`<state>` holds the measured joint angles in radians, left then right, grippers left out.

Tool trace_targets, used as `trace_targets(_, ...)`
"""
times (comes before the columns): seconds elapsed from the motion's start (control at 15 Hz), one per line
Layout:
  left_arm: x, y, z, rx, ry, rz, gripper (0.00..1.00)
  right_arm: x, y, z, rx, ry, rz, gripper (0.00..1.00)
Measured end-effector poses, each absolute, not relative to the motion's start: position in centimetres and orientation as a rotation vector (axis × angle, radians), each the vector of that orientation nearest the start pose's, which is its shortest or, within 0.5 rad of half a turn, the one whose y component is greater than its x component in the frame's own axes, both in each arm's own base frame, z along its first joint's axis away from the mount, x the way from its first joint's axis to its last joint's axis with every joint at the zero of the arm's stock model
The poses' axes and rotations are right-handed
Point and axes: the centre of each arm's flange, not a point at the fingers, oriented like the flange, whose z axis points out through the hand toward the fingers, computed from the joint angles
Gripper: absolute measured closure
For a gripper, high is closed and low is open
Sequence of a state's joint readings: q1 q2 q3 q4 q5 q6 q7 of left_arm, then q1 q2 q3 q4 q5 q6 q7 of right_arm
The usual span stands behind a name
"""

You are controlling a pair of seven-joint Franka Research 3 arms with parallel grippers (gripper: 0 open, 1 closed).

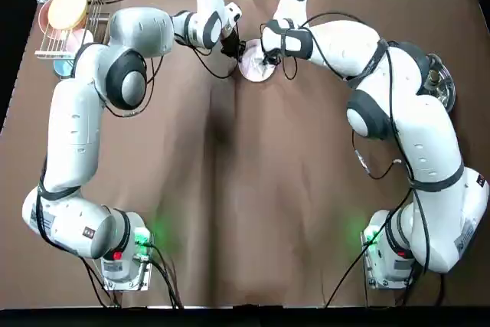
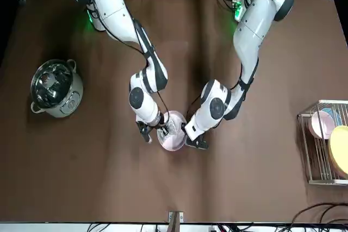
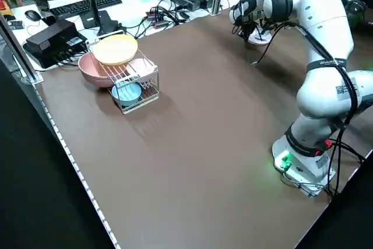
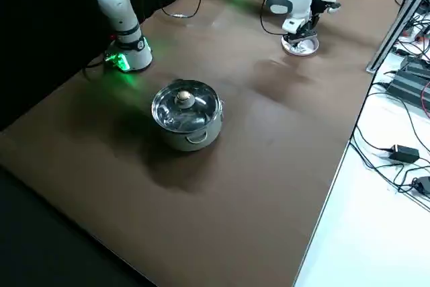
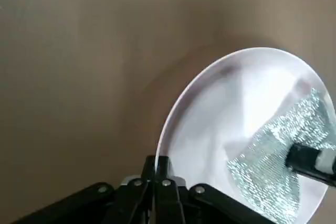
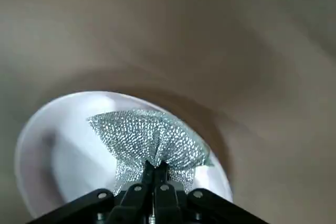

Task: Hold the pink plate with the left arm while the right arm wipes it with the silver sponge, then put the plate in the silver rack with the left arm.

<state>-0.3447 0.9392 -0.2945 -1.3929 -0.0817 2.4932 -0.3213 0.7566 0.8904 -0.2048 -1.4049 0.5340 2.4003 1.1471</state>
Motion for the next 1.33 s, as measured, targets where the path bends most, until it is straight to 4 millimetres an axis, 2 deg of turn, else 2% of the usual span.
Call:
trace_targets(0.2,62.8,-40.4,17.6,-3.472,0.205,-0.070,0.97,61.3,41.7,19.9,-2.675,1.221,0.229,0.98)
trace_targets(0.4,62.8,-40.4,17.6,-3.472,0.205,-0.070,0.97,61.9,41.4,22.4,-2.723,1.207,0.369,0.98)
trace_targets(0.53,62.8,-40.4,17.6,-3.472,0.205,-0.071,0.97,62.5,39.7,24.7,-2.765,1.180,0.492,0.98)
trace_targets(0.6,62.8,-40.4,17.6,-3.472,0.204,-0.070,0.97,62.9,38.1,26.0,-2.795,1.125,0.567,0.98)
trace_targets(0.67,62.9,-40.4,17.7,-3.472,0.203,-0.071,0.97,63.7,33.8,29.2,-2.843,0.952,0.698,0.98)
trace_targets(0.73,62.9,-40.3,17.7,-3.472,0.201,-0.072,0.97,64.2,30.9,30.8,-2.852,0.859,0.754,0.98)
trace_targets(0.87,63.2,-40.1,17.9,-3.475,0.194,-0.084,0.97,65.2,24.3,33.2,-2.846,0.697,0.848,0.98)
trace_targets(0.93,63.7,-39.7,18.4,-3.479,0.182,-0.102,0.97,65.6,20.6,33.5,-2.847,0.621,0.889,0.98)
trace_targets(1.0,64.3,-39.2,19.2,-3.489,0.165,-0.120,0.97,65.8,16.9,33.2,-2.849,0.547,0.932,0.98)
trace_targets(1.13,65.5,-37.8,21.2,-3.524,0.122,-0.150,0.97,65.5,10.0,30.4,-2.839,0.380,1.013,0.98)
trace_targets(1.27,66.6,-36.4,23.0,-3.565,0.077,-0.164,0.97,64.4,4.8,26.7,-2.814,0.228,1.092,0.98)
trace_targets(1.33,67.0,-35.7,23.8,-3.579,0.063,-0.175,0.97,63.9,3.1,25.1,-2.797,0.175,1.119,0.98)
